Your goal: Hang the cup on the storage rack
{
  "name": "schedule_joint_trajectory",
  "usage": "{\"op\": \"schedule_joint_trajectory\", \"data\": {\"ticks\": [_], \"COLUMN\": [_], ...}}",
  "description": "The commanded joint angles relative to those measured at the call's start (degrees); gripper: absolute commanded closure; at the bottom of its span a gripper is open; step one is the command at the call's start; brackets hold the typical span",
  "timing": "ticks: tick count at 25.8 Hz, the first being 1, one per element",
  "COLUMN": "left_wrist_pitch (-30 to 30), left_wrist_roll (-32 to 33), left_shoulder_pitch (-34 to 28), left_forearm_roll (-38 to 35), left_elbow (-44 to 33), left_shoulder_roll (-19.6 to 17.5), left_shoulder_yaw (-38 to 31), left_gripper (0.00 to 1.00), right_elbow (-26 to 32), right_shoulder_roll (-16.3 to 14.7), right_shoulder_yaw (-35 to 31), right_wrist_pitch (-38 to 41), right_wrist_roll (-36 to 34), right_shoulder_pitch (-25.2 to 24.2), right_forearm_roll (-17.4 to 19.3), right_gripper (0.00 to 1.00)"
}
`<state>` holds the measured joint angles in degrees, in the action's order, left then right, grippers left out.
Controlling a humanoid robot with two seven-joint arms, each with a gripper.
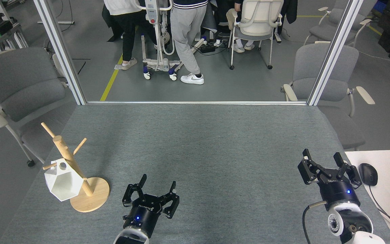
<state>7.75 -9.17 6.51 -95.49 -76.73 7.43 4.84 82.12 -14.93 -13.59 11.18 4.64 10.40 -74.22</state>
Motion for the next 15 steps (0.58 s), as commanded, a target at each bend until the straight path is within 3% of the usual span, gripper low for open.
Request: {"op": "schedule_joint_trajectory", "data": {"ticks": [1, 6, 11, 15], "left_wrist_pitch": [-2.4, -2.7, -3.4, -3.6], "left_wrist_roll": [0.9, 0.9, 0.2, 0.6], "left_shoulder_pitch": [3.6, 5.2, 6.2, 8.8], "left_forearm_roll": [3.6, 3.8, 3.8, 3.8], "left_elbow": [0.2, 0.1, 0.0, 0.7], "left_shoulder_roll": [0.1, 0.1, 0.2, 0.3], "left_shoulder_yaw": [2.5, 2.5, 2.5, 2.5], "left_gripper": [0.01, 0.01, 0.01, 0.01], "right_elbow": [0.1, 0.1, -2.6, -3.8], "right_shoulder_roll": [0.3, 0.9, 2.6, 2.7], "right_shoulder_yaw": [0.1, 1.5, 1.7, 1.7], "right_wrist_pitch": [0.2, 1.7, 1.2, 0.9], "right_wrist_roll": [-0.2, -0.4, -0.6, -0.6], "right_shoulder_pitch": [-0.2, -0.4, 0.6, 3.0], "right_forearm_roll": [-0.3, -1.0, -6.5, -6.4], "right_gripper": [0.01, 0.01, 0.01, 0.01]}}
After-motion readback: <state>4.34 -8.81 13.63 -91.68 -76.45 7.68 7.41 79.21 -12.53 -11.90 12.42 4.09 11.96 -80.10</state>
